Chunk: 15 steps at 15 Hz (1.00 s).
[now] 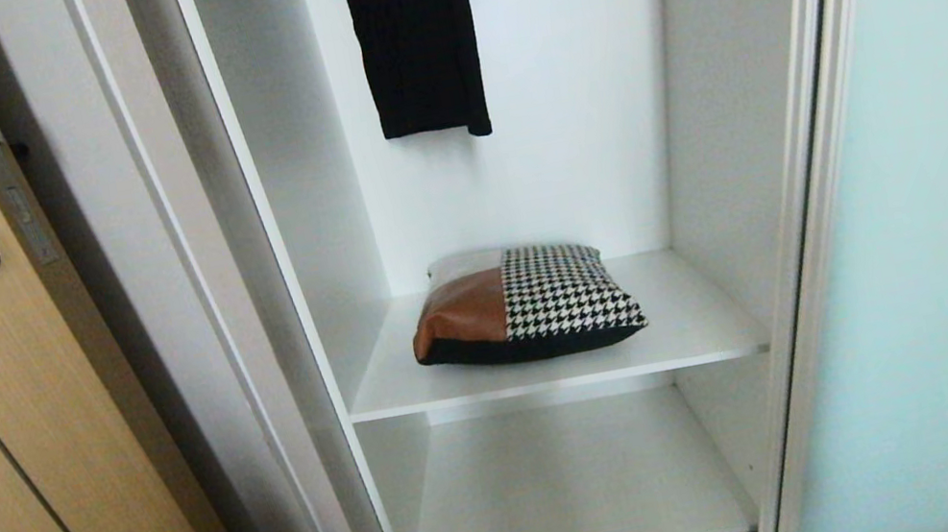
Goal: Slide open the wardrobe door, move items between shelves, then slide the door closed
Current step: Close the door
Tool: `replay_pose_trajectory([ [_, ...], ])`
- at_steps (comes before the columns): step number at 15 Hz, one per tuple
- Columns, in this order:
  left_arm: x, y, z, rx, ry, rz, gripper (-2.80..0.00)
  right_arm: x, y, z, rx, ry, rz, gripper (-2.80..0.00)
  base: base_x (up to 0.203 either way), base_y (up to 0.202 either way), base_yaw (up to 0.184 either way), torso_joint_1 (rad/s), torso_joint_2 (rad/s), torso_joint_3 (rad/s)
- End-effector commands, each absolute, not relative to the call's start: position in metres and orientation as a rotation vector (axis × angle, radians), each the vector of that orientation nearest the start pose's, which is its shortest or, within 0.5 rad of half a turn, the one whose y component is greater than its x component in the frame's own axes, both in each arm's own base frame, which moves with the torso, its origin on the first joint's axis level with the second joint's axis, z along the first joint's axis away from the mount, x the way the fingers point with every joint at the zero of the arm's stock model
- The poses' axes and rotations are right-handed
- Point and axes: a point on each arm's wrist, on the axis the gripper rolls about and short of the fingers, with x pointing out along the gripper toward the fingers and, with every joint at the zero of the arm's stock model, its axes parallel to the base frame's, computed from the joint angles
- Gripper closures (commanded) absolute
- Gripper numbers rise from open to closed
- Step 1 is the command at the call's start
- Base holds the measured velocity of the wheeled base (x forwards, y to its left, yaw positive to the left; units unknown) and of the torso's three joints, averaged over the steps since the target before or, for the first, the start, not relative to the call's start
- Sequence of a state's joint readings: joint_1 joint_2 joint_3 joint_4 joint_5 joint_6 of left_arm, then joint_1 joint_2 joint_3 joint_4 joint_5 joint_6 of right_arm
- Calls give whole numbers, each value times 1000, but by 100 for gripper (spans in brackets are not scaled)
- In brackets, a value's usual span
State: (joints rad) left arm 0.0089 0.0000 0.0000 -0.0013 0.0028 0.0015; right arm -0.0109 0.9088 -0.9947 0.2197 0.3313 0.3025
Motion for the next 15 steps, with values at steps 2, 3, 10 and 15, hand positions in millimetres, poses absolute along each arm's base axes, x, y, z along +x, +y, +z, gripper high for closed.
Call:
replay_pose_trajectory([
  [2,-23,0,75,2,2,12,0,78,6,312,326,172,280,0,0,0,0,0,0,0],
  [3,-23,0,75,2,2,12,0,77,4,311,326,178,251,0,0,0,0,0,0,0],
  [10,-23,0,75,2,2,12,0,126,0,304,288,294,130,0,0,0,0,0,0,0],
  [15,-23,0,75,2,2,12,0,199,-23,298,232,306,-3,0,0,0,0,0,0,0],
])
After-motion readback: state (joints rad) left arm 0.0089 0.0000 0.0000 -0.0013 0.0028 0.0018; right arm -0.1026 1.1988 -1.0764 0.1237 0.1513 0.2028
